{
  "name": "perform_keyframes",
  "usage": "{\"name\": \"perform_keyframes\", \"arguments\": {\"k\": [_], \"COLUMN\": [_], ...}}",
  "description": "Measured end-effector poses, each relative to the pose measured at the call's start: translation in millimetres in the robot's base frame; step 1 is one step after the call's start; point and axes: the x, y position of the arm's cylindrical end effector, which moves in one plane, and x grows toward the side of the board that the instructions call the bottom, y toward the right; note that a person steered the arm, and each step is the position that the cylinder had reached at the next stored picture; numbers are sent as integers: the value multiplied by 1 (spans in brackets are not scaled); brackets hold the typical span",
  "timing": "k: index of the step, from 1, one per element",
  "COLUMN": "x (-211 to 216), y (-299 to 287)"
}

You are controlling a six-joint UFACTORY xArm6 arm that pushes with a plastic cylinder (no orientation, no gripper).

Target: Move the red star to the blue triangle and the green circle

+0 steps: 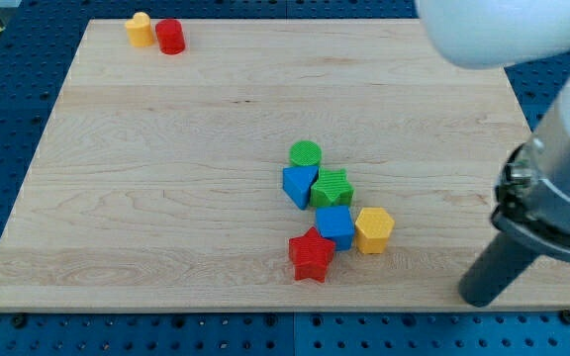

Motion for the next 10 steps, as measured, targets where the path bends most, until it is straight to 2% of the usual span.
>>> {"name": "perform_keyframes", "arguments": {"k": [2,6,8,10], "x": [1,-16,-54,-101], "y": [-90,-157,-186,-186]}}
